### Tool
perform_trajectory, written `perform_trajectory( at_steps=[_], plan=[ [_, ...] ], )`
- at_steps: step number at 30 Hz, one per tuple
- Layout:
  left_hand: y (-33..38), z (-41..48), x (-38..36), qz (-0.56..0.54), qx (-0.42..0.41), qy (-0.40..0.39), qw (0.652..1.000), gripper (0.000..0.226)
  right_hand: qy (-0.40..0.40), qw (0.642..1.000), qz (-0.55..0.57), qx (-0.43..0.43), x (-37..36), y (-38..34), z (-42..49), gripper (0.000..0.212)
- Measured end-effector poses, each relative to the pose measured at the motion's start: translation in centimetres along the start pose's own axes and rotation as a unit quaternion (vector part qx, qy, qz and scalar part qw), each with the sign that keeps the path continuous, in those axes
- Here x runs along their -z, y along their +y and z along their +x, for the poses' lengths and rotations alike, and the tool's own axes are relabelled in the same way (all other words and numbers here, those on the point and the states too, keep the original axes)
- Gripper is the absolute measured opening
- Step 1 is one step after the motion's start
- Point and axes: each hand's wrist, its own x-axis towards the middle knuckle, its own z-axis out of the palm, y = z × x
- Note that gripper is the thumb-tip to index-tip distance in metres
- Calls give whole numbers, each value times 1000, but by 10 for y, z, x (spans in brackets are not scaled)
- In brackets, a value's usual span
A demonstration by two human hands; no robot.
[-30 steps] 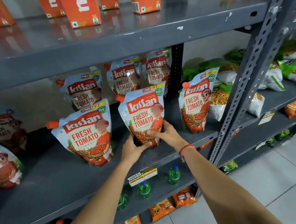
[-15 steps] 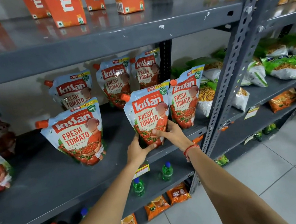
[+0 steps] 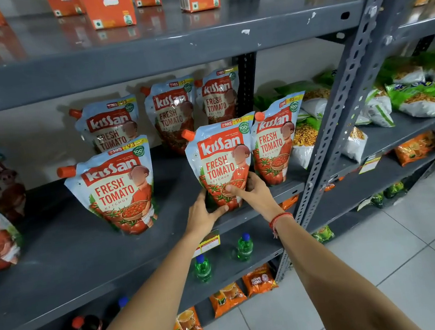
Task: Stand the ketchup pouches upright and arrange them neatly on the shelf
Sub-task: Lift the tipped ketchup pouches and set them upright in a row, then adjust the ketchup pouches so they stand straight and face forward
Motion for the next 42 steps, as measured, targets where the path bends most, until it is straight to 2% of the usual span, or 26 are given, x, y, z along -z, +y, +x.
perform_trajectory(
  at_steps=[6,9,12,15,17,19,21,24,26,27,31,38,42],
  plan=[
    [-21,-28,26,-59,-14,66,996,50,169,984,50,16,-28,10,-36,74],
    [-41,-49,55,-83,-3,130,988,33,246,968,16,36,-53,15,-54,58],
    [-61,-68,84,-92,4,230,969,18,273,959,-9,74,-86,12,-69,45],
    [-76,-77,111,-97,25,334,937,18,217,968,-17,127,-121,3,-75,38],
    [-85,-74,126,-115,47,368,921,30,143,979,-23,141,-141,-6,-69,42],
    [-92,-66,138,-115,74,333,933,61,66,988,-43,136,-158,-15,-53,60],
    [-98,-58,147,-108,98,251,957,89,-3,995,-39,89,-170,-22,-32,82],
    [-102,-48,156,-114,85,160,977,97,-94,996,-7,5,-182,-29,-6,108],
    [-102,-42,160,-121,92,119,981,95,-138,990,0,-14,-185,-28,6,113],
    [-102,-40,161,-116,98,103,983,92,-161,987,-2,-15,-184,-29,10,108],
    [-101,-38,158,-107,103,95,984,83,-246,969,-30,16,-174,-32,12,67],
    [-95,-52,140,-105,93,88,986,96,-206,978,-4,27,-150,-24,-7,58],
    [-90,-59,125,-86,81,100,988,86,-210,977,-5,28,-135,-17,-14,57]
  ],
)
